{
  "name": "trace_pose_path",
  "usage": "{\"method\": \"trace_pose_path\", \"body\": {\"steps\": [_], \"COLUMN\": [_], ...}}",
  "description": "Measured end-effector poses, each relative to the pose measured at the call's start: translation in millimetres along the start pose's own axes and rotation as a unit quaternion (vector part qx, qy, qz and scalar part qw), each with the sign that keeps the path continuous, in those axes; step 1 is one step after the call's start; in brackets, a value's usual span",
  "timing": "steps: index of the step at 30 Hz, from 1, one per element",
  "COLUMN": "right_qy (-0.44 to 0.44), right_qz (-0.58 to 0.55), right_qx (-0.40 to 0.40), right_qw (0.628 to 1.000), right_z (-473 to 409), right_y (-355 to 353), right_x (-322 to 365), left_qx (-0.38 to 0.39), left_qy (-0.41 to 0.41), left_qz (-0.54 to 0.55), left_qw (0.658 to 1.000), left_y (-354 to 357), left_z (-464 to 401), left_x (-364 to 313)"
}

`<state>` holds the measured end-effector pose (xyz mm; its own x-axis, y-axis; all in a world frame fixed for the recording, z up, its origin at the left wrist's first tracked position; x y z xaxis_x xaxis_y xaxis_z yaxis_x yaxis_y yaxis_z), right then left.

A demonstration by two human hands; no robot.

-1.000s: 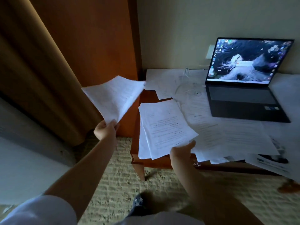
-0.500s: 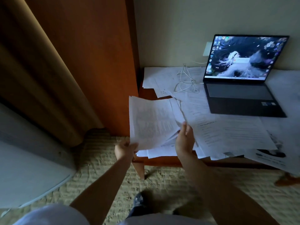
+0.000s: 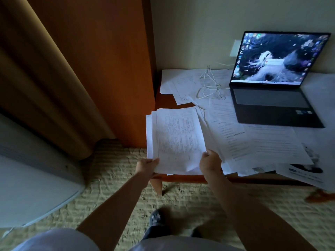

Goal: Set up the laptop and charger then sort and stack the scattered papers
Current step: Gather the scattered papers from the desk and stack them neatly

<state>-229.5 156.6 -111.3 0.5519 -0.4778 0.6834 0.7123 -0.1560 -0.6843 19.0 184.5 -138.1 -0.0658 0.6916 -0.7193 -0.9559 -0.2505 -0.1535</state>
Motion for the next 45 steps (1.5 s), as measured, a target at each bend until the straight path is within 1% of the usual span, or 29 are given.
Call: {"method": "trace_pose_path", "body": {"steps": [2,4,5,6,7,8,9,10,11,12,13,15,18,20,25,31,33,35,36,37,38,39,40,41,42,45], "right_qy": [-0.025,-0.074,-0.115,-0.178,-0.254,-0.312,-0.330,-0.312,-0.271,-0.227,-0.202,-0.201,-0.199,-0.197,-0.158,-0.161,-0.183,-0.191,-0.175,-0.151,-0.120,-0.100,-0.091,-0.095,-0.115,-0.263], "right_qz": [0.046,0.159,0.199,0.201,0.174,0.131,0.087,0.057,0.023,-0.013,-0.044,-0.068,-0.064,-0.065,-0.074,-0.075,-0.037,0.008,0.018,0.009,-0.023,-0.068,-0.103,-0.118,-0.118,-0.067], "right_qx": [-0.012,-0.048,-0.065,-0.065,-0.038,0.018,0.098,0.180,0.245,0.286,0.300,0.288,0.282,0.281,0.252,0.255,0.263,0.227,0.182,0.115,0.023,-0.079,-0.150,-0.177,-0.172,-0.119], "right_qw": [0.999,0.983,0.971,0.961,0.951,0.941,0.935,0.931,0.930,0.931,0.931,0.934,0.937,0.937,0.952,0.951,0.947,0.955,0.967,0.982,0.992,0.990,0.979,0.972,0.971,0.955], "right_z": [-3,-2,0,3,8,15,24,33,39,43,45,46,41,41,38,41,39,33,29,23,19,16,15,14,14,22], "right_y": [-1,-4,-4,0,8,18,30,41,50,56,60,64,65,65,65,63,65,65,60,50,35,16,0,-8,-11,-1], "right_x": [1,8,15,25,36,47,55,61,64,67,68,68,63,62,62,70,72,70,69,68,67,66,67,68,71,77], "left_qx": [-0.026,-0.037,-0.038,-0.043,-0.045,-0.039,-0.023,0.005,0.043,0.082,0.112,0.127,0.106,0.106,0.149,0.171,0.167,0.137,0.113,0.083,0.049,0.014,-0.014,-0.031,-0.035,-0.024], "left_qy": [-0.001,-0.004,-0.008,-0.006,0.000,0.005,0.007,0.003,-0.008,-0.020,-0.028,-0.029,-0.040,-0.057,-0.051,-0.051,-0.053,-0.063,-0.069,-0.072,-0.072,-0.068,-0.059,-0.049,-0.040,-0.038], "left_qz": [-0.022,0.001,0.014,0.020,0.018,0.015,0.022,0.052,0.093,0.136,0.174,0.196,0.186,0.197,0.199,0.192,0.190,0.185,0.177,0.159,0.133,0.104,0.080,0.062,0.053,0.058], "left_qw": [0.999,0.999,0.999,0.999,0.999,0.999,0.999,0.999,0.995,0.987,0.978,0.972,0.976,0.973,0.967,0.965,0.966,0.971,0.975,0.981,0.987,0.992,0.995,0.996,0.997,0.997], "left_y": [-7,-11,-11,-10,-9,-6,-3,2,7,13,16,19,19,20,22,24,22,18,15,12,8,4,0,-3,-4,-4], "left_z": [-7,-10,-11,-11,-10,-9,-8,-7,-7,-5,-4,-4,-8,-10,-12,-16,-14,-15,-16,-18,-19,-18,-18,-17,-16,-15], "left_x": [-1,-5,-6,-7,-9,-11,-12,-11,-10,-9,-8,-6,-2,-1,-1,1,-1,0,1,1,0,-2,-5,-7,-9,-11]}}
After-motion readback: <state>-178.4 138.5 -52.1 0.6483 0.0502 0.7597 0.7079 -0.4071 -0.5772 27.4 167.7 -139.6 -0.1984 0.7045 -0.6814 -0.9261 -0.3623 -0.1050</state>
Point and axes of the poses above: each hand's wrist, its own z-axis away from the middle knuckle, its own y-axis out of the palm, x = y × z, the point moved 6 cm from there along -z, towards the middle knuckle, and after that the axes turned 3 degrees about -y, right-handed, at the moved point
